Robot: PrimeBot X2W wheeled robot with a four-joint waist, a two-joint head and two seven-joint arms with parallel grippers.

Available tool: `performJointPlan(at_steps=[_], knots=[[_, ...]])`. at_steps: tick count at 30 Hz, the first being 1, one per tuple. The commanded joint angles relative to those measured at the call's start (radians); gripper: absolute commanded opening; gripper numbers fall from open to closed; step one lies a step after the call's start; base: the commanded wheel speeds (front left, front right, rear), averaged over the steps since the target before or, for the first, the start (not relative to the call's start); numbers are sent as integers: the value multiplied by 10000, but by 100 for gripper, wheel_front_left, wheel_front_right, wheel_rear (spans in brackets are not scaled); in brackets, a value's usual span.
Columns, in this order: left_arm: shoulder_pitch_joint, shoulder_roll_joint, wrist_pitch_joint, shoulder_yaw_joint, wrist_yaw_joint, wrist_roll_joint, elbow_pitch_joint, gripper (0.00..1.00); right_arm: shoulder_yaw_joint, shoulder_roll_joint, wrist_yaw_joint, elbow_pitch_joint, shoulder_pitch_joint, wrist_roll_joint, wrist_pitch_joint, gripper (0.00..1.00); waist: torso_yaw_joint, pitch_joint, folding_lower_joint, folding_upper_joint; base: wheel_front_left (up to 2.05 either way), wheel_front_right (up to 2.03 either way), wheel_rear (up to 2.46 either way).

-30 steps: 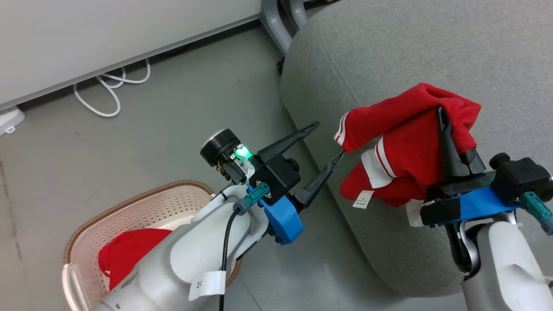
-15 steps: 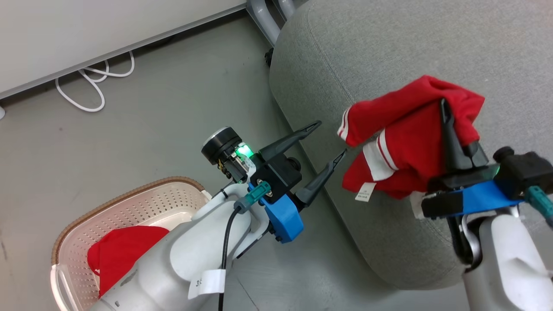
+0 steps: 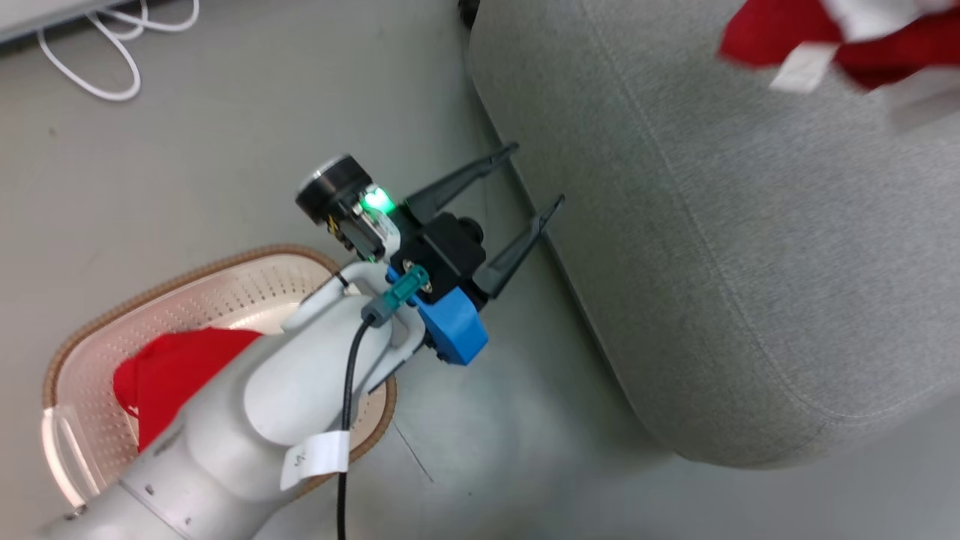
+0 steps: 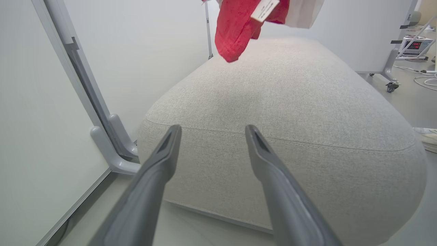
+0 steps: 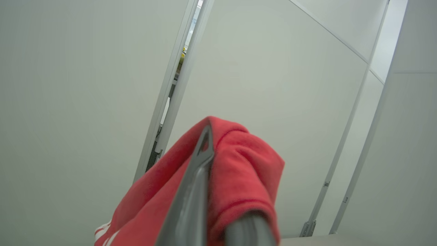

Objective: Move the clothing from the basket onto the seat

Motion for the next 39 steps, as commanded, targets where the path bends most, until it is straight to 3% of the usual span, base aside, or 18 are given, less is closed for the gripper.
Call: performJointPlan(at_steps=[1,10,14,26,34,35,36,37,39], knots=[[-364,168,-15,67,-1,105,-111,100,-437,-246,1,-122,-570,91,-37,0,141,801,-1,0,0,0,0],[-1281,791,344,211,34,405,-811,100,-2012,-1499,1,754,-1936,392,-35,0,245,2576,-1,0,0,0,0],[-1508,1053,519,113,30,556,-1157,100,-2296,-1721,1,1593,-2058,283,-37,0,268,3129,-1,0,0,0,0],[-1521,1208,670,-88,70,516,-1693,100,-2127,-476,1,3534,-642,106,-36,0,261,3372,-1,0,0,0,0],[-1481,1243,641,-183,149,469,-1714,100,-2006,-69,1,4084,-181,315,-36,0,268,3281,-1,0,0,0,0],[-1439,1235,616,-200,151,472,-1690,100,-2077,-63,0,4087,-154,349,-36,8,267,3221,-1,0,0,0,0],[-1405,1213,586,-220,166,464,-1673,100,-2098,-84,1,4079,-105,319,-36,47,272,3146,-1,0,0,0,0],[-1370,1185,546,-227,182,438,-1654,100,-2081,-88,1,4077,-18,301,-36,100,282,3051,-1,0,0,0,0],[-1280,1109,448,-222,200,375,-1576,100,-2097,-111,1,3992,208,277,-36,100,299,2807,-1,0,0,0,0]])
